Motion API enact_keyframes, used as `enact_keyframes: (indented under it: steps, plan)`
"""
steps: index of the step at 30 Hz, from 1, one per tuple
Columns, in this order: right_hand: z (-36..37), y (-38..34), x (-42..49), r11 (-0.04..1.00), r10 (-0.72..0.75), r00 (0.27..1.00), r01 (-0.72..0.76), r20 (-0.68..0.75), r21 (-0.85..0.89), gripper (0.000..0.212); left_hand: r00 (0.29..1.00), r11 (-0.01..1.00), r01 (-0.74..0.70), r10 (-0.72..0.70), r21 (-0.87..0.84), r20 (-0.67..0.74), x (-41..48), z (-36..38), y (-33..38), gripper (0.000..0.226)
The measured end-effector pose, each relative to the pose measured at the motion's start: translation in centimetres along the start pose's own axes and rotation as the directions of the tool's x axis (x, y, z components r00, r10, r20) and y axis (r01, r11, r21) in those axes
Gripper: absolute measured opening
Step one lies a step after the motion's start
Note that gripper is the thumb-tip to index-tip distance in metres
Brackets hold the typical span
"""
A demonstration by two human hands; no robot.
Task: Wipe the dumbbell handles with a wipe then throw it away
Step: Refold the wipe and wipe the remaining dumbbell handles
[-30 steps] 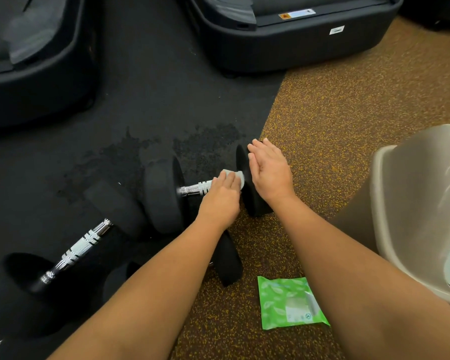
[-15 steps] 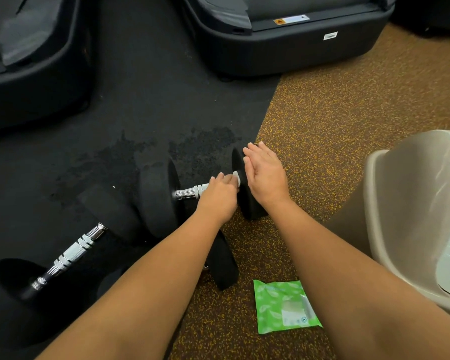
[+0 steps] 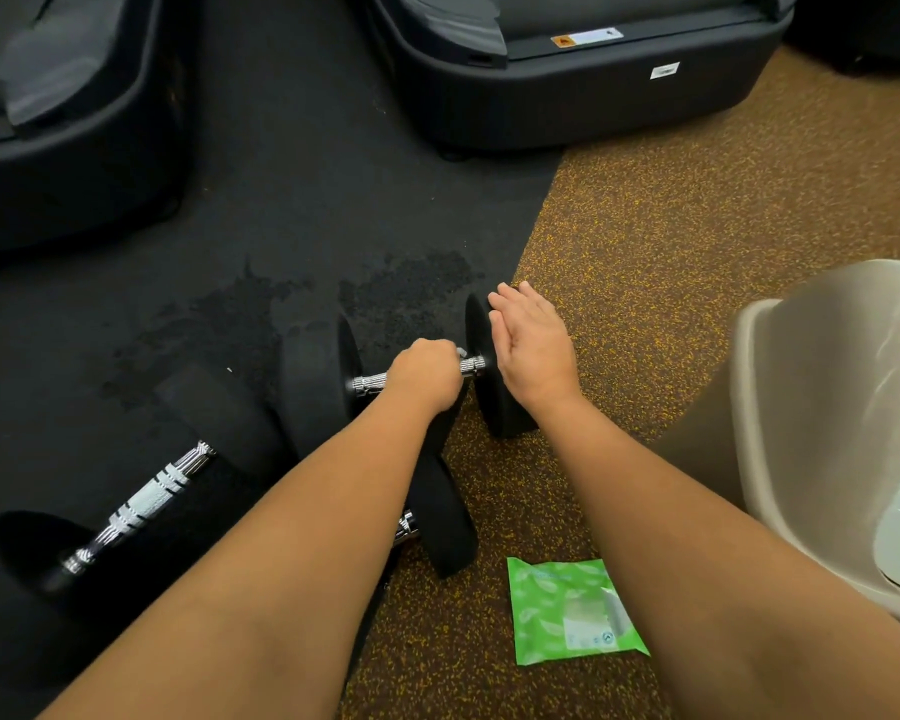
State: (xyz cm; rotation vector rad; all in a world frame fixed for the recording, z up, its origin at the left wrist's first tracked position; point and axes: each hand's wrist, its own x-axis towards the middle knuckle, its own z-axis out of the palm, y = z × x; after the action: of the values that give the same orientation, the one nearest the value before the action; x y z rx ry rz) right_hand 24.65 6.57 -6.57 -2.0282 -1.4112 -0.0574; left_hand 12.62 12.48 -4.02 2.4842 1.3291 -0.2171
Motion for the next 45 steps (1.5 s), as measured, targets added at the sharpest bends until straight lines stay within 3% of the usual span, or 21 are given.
enact_keyframes:
  steps: [7, 15, 23, 26, 30, 34, 39, 45]
  plan:
    - [0.0, -0.1, -0.2, 1.0, -0.01, 1.0, 0.01, -0.028, 0.005, 0.046, 0.992, 0.991, -0.125, 0.123, -0.051, -0.024, -0.4, 0.6, -0.1, 0.03]
    - [0.0, 0.0, -0.1, 1.0, -0.007, 1.0, 0.007, -0.011, -0.009, 0.042, 0.999, 0.999, 0.034, -0.034, -0.017, -0.009, 0.1, -0.1, -0.2, 0.024]
    - [-0.1, -0.1, -0.2, 1.0, -0.005, 1.0, 0.005, -0.015, -0.008, 0.044, 0.99, 0.993, -0.114, 0.111, -0.028, -0.086, -1.3, 1.0, 1.4, 0.027]
    - [0.0, -0.1, -0.2, 1.0, -0.004, 1.0, 0.004, -0.019, -0.005, 0.049, 0.967, 0.976, -0.21, 0.216, 0.057, -0.135, -2.0, 2.4, 0.9, 0.039]
    - [-0.3, -0.2, -0.2, 1.0, -0.007, 1.0, 0.007, 0.012, 0.007, 0.049, 0.914, 0.882, -0.391, 0.406, 0.263, -0.005, -2.5, 2.1, -1.1, 0.05]
    - [-0.4, -0.2, -0.2, 1.0, -0.006, 0.999, 0.005, 0.034, 0.017, 0.039, 0.925, 0.859, -0.375, 0.372, 0.35, 0.078, -3.2, 1.0, -2.8, 0.055]
    - [-0.4, -0.2, -0.2, 1.0, 0.004, 0.999, -0.005, 0.051, 0.014, 0.038, 0.958, 0.927, -0.269, 0.284, 0.262, -0.023, -3.2, 2.0, -1.9, 0.05]
    - [-0.4, -0.1, -0.2, 1.0, -0.005, 0.998, 0.005, 0.067, -0.006, 0.038, 0.9, 0.818, -0.417, 0.433, 0.396, 0.053, -2.6, 1.8, -0.7, 0.048]
